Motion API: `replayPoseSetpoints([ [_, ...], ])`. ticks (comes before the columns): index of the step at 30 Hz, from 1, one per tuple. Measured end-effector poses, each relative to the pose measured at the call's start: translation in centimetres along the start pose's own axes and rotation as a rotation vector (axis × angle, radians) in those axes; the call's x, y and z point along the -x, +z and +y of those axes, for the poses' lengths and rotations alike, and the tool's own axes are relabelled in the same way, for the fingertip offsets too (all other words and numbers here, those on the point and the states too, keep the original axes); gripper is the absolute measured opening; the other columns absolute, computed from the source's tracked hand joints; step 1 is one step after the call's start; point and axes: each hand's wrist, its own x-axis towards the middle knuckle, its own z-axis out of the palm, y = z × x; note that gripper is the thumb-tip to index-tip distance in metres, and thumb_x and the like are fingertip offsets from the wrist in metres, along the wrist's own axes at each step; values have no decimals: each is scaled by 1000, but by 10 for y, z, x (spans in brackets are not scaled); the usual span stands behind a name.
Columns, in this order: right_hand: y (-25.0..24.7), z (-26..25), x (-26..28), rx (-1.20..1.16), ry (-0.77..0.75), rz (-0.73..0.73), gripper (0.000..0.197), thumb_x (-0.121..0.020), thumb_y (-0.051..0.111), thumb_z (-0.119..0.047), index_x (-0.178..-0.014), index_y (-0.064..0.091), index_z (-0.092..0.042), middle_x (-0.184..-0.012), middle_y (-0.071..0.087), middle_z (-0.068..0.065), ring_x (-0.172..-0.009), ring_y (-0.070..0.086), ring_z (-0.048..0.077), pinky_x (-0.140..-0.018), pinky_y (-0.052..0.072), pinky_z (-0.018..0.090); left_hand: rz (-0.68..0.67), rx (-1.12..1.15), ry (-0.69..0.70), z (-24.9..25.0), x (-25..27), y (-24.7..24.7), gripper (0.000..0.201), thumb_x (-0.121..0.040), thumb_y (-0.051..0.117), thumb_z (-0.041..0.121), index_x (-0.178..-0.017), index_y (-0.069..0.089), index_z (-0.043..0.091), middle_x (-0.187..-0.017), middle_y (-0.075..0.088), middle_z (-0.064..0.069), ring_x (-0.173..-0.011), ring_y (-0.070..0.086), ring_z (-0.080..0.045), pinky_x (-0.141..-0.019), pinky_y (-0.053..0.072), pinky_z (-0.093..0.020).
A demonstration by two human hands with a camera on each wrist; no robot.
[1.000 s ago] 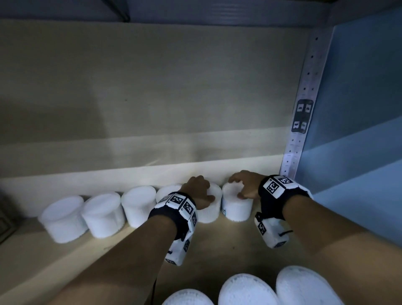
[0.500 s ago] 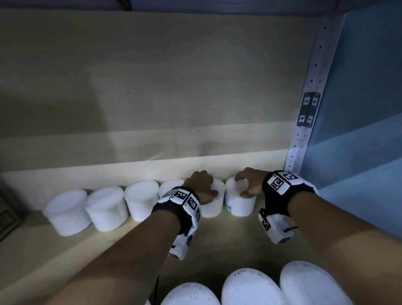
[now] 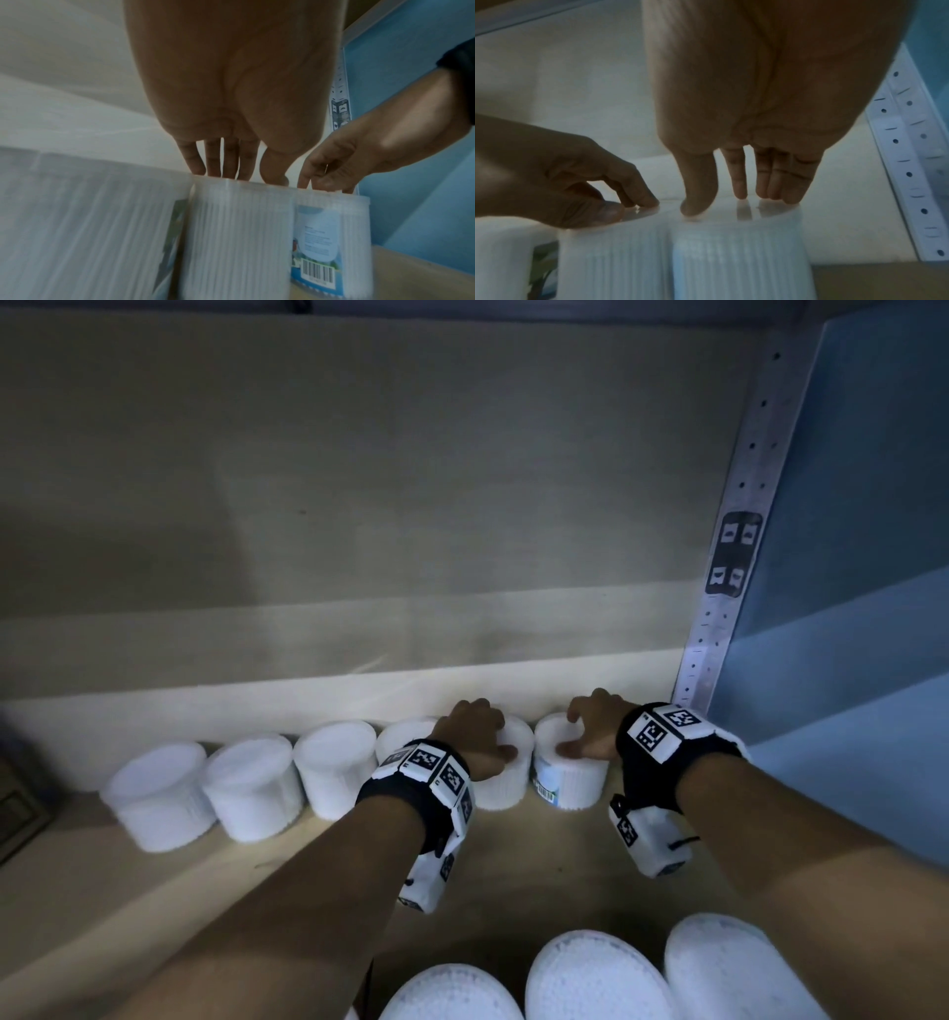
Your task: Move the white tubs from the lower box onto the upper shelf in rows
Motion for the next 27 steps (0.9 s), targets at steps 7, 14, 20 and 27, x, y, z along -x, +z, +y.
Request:
replayPoseSetpoints([
  [7, -2, -1, -1, 10, -41, -27, 60, -85, 63, -40, -136, 41, -18, -138, 39, 10, -128, 43, 29, -103, 41, 38, 0, -8, 3, 0, -1, 0, 53, -91, 53, 39, -136, 45, 12, -138, 42, -9, -130, 37, -28, -106, 37, -43],
  [14, -11, 4, 4, -85, -175, -81, 57, -83, 57, -1, -136, 48, -22, -145, 40, 5, -134, 40, 23, -107, 38, 32, -2, 9, -9, 0, -1, 1, 54, -91, 52, 40, -137, 44, 14, -138, 42, -8, -131, 36, -28, -106, 37, -43],
  [20, -5, -3, -3, -62, -21, 32, 53, -88, 58, -38, -135, 47, -16, -139, 40, 13, -127, 44, 32, -104, 41, 39, 13, 18, -14, 1, 0, 2, 52, -92, 53, 39, -136, 44, 14, -137, 42, -8, -129, 36, -28, -105, 38, -43],
  [27, 2, -1, -4, -5, -21, 19, 58, -84, 62, -43, -134, 44, -20, -137, 40, 10, -127, 44, 29, -104, 40, 38, 15, 17, -13, 0, -1, 2, 52, -92, 52, 40, -136, 44, 14, -137, 42, -7, -131, 35, -27, -106, 37, -42],
])
